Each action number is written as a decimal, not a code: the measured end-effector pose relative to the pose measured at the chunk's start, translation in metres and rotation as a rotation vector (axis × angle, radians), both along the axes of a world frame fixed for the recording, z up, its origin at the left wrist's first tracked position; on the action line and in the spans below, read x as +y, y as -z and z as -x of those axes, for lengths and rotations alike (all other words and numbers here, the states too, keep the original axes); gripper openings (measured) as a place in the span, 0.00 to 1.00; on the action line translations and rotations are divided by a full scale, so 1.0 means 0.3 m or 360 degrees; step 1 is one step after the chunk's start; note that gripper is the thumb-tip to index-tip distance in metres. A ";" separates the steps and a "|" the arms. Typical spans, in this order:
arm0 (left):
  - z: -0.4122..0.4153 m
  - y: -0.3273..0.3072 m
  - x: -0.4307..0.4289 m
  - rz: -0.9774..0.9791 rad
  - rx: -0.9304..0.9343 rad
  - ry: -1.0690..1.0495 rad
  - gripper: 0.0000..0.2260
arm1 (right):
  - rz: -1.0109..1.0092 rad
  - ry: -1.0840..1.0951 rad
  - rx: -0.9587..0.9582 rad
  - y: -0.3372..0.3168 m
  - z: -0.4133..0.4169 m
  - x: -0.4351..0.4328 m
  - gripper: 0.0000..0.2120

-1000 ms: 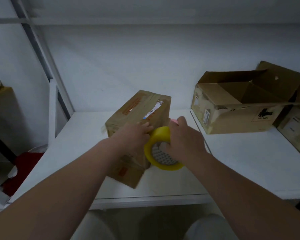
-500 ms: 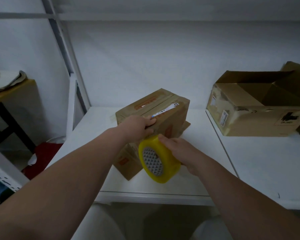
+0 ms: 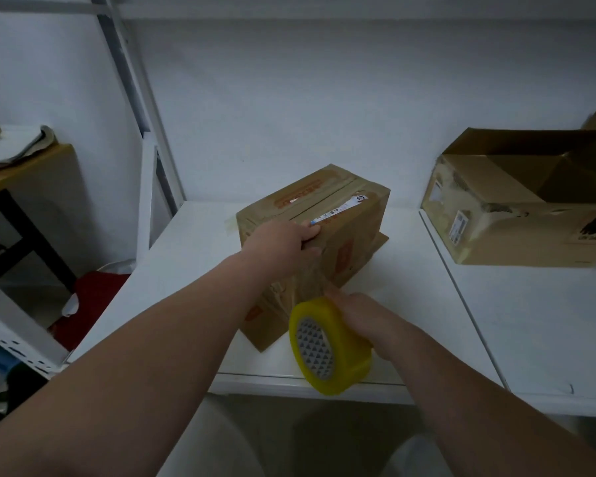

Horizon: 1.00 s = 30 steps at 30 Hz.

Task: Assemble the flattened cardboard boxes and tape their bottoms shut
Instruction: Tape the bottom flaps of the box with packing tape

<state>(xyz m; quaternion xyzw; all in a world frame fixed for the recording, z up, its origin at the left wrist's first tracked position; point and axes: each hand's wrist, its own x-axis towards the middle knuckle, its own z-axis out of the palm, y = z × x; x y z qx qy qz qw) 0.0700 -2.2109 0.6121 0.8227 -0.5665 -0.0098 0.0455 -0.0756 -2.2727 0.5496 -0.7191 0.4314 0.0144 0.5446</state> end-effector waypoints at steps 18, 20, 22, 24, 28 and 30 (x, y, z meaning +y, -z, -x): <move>0.047 0.060 -0.009 0.0015 -0.0468 -0.0057 0.24 | -0.0144 0.0058 -0.0017 0.090 -0.121 -0.022 0.41; 0.050 0.076 -0.014 0.0024 -0.0449 -0.0086 0.26 | -0.0147 0.0042 -0.0061 0.087 -0.122 -0.017 0.43; 0.060 0.087 0.001 0.0123 -0.0448 -0.0107 0.26 | -0.0164 0.0041 -0.0087 0.096 -0.124 -0.016 0.47; 0.087 0.118 0.052 0.0464 -0.0348 -0.0247 0.29 | -0.0196 0.0043 -0.0114 0.107 -0.123 -0.016 0.47; 0.202 0.203 0.162 0.1218 0.0841 -0.1055 0.38 | -0.0271 0.0096 -0.0122 0.099 -0.111 -0.013 0.37; 0.215 0.243 0.152 0.1079 0.1570 -0.1261 0.41 | -0.0289 0.0108 -0.0085 0.096 -0.113 -0.012 0.35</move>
